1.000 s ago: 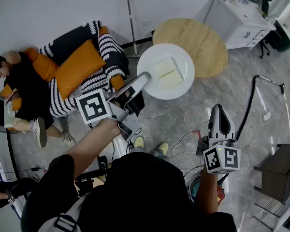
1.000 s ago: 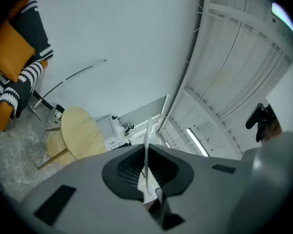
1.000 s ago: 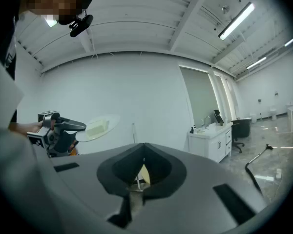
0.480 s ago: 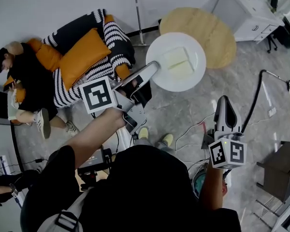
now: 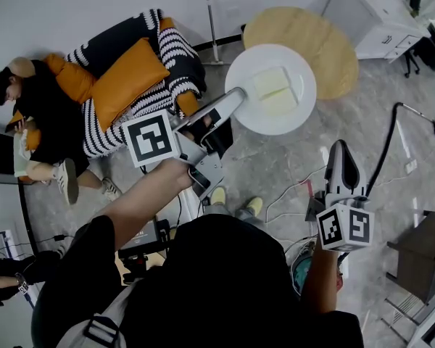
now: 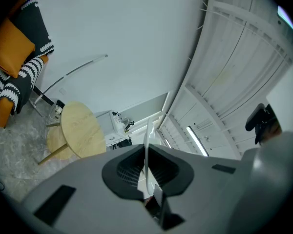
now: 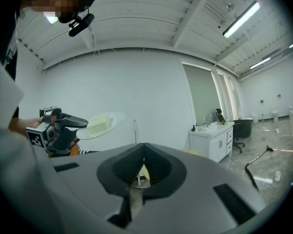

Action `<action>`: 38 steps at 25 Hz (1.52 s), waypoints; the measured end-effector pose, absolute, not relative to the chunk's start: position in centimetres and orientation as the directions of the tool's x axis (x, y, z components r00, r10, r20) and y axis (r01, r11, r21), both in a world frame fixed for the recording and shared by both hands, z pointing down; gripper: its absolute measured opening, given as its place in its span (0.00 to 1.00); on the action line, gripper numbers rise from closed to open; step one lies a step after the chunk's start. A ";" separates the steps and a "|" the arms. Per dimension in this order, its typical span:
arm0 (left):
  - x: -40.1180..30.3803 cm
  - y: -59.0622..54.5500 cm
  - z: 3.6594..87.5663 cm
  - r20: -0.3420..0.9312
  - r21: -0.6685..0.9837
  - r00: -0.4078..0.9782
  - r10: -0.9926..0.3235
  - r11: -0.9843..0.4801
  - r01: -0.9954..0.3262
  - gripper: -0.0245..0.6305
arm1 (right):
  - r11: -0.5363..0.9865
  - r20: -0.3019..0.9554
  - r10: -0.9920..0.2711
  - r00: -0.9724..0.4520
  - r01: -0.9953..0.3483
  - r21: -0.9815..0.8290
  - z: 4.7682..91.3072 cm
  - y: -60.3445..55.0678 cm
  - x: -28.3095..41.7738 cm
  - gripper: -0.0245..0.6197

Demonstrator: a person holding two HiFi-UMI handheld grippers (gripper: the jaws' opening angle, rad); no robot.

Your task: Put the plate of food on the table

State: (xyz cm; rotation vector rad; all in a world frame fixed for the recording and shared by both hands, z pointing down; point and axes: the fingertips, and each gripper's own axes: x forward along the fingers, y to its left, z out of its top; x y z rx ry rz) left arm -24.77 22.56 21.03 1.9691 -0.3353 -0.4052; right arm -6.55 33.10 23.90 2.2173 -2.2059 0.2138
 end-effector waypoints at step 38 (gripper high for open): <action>-26.9 20.4 22.2 -0.167 0.921 0.904 -0.393 -0.389 0.002 0.07 | -0.064 0.107 -0.993 0.054 -0.994 -0.092 24.9 31.6 -8.6 0.05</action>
